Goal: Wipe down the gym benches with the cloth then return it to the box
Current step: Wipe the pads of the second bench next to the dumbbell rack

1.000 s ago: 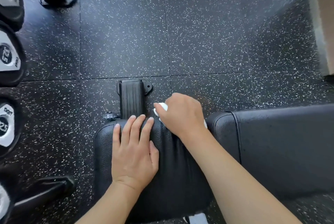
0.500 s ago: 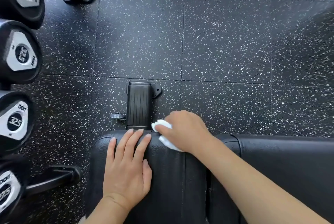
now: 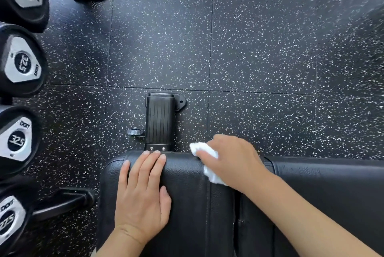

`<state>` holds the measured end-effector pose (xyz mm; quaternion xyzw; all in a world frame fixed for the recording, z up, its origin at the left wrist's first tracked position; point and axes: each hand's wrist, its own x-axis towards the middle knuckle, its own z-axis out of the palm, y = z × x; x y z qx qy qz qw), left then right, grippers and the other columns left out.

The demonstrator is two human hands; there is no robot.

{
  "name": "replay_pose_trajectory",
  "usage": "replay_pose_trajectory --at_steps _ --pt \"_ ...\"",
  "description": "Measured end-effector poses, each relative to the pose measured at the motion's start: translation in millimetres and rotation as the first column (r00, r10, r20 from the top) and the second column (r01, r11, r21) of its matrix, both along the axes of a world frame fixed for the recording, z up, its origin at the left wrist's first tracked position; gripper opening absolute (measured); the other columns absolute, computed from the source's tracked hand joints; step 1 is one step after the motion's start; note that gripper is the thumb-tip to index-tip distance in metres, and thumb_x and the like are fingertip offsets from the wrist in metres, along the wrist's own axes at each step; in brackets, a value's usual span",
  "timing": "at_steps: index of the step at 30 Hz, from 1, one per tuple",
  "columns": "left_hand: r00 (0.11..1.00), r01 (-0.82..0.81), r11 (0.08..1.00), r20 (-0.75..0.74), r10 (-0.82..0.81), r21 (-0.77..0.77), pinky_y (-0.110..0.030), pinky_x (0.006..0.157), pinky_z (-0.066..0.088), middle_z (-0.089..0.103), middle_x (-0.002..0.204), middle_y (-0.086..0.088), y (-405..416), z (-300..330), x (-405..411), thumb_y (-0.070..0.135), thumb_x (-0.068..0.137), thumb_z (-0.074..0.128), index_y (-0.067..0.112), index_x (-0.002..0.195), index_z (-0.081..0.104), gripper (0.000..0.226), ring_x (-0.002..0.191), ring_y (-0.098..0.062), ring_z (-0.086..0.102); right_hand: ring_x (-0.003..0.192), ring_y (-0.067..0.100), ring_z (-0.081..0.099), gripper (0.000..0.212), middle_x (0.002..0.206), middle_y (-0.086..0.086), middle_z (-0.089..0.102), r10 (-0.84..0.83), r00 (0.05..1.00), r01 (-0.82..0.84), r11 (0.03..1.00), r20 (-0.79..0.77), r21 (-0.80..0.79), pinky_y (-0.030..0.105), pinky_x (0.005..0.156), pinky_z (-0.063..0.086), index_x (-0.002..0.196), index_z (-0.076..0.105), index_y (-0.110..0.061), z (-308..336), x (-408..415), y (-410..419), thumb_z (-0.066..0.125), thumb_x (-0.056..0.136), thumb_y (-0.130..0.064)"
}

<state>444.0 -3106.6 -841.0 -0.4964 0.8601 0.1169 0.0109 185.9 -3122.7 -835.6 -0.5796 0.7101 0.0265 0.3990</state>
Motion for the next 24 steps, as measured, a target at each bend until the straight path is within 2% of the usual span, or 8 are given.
replay_pose_trajectory --at_steps 3,7,10,11,13,15,19,24 --pt "1.000 -0.008 1.000 0.002 0.008 0.010 -0.062 0.122 0.026 0.053 0.154 -0.010 -0.4 2.1 -1.7 0.031 0.085 0.045 0.008 0.149 0.051 0.068 0.147 -0.031 0.043 0.067 0.021 0.059 0.046 0.067 -0.005 0.060 0.058 0.997 -0.058 0.998 0.044 0.016 0.030 0.053 0.034 0.067 0.058 -0.019 -17.3 42.4 -41.1 0.048 0.093 -0.056" --pt "1.000 -0.019 1.000 0.024 0.019 0.010 -0.061 0.122 0.026 0.054 0.152 -0.014 -0.2 2.4 -3.4 0.030 0.085 0.043 0.002 0.146 0.053 0.068 0.144 -0.032 0.043 0.065 0.020 0.058 0.044 0.066 0.000 0.061 0.023 0.968 -0.066 0.983 0.248 0.169 0.031 0.054 0.035 0.065 0.056 -0.017 -38.2 89.7 -87.3 0.064 0.090 -0.052" --pt "1.000 -0.014 1.000 0.011 0.014 0.012 -0.060 0.123 0.026 0.054 0.152 -0.012 -1.4 4.2 -2.9 0.030 0.084 0.044 0.002 0.146 0.055 0.068 0.145 -0.031 0.043 0.068 0.022 0.068 0.045 0.063 0.001 0.070 -0.050 0.947 -0.012 0.982 0.318 0.189 0.035 0.067 0.055 0.067 0.069 -0.014 -34.8 82.8 -82.2 0.063 0.088 -0.054" --pt "1.000 -0.010 1.000 0.001 0.010 0.016 -0.059 0.123 0.026 0.053 0.153 -0.011 -1.5 5.0 -3.2 0.029 0.084 0.044 0.003 0.146 0.055 0.068 0.146 -0.030 0.043 0.067 0.019 0.069 0.047 0.062 0.000 0.071 -0.051 0.945 -0.003 0.986 0.323 0.164 0.036 0.071 0.058 0.067 0.071 -0.015 -28.6 75.6 -74.8 0.060 0.088 -0.055" --pt "1.000 -0.001 0.999 -0.014 0.002 0.033 -0.060 0.123 0.027 0.051 0.155 -0.009 -0.3 6.4 -2.4 0.030 0.086 0.045 0.006 0.148 0.054 0.067 0.148 -0.029 0.042 0.061 0.015 0.067 0.052 0.060 -0.003 0.070 -0.013 0.959 -0.015 0.995 0.285 0.099 0.035 0.072 0.059 0.066 0.070 -0.017 -13.5 60.7 -57.0 0.052 0.089 -0.060" --pt "1.000 0.004 0.999 -0.020 -0.003 0.048 -0.059 0.123 0.026 0.048 0.159 -0.008 -0.7 8.4 0.5 0.030 0.089 0.045 0.007 0.151 0.052 0.066 0.150 -0.029 0.040 0.062 0.011 0.063 0.057 0.064 -0.004 0.067 0.011 0.977 -0.017 0.999 0.213 0.027 0.034 0.067 0.054 0.066 0.064 -0.019 -1.3 44.7 -39.4 0.047 0.088 -0.069" --pt "0.998 0.009 0.997 -0.062 -0.004 0.078 -0.056 0.123 0.026 0.045 0.159 -0.011 -3.3 15.7 3.7 0.031 0.095 0.045 0.009 0.150 0.053 0.060 0.150 -0.033 0.041 0.069 0.009 0.058 0.061 0.073 -0.005 0.060 -0.076 0.983 0.081 0.996 0.167 -0.027 0.038 0.066 0.047 0.070 0.055 -0.020 9.1 21.9 -14.5 0.049 0.086 -0.079" --pt "0.996 0.011 0.999 -0.091 -0.006 0.049 -0.054 0.125 0.024 0.039 0.166 -0.008 17.7 13.4 30.7 0.027 0.090 0.050 0.014 0.156 0.046 0.068 0.156 -0.029 0.033 0.062 0.009 0.057 0.056 0.063 -0.011 0.062 0.010 0.987 -0.005 0.999 0.160 -0.034 0.036 0.061 0.043 0.065 0.059 -0.025 -3.0 83.6 -57.4 0.054 0.088 -0.076"
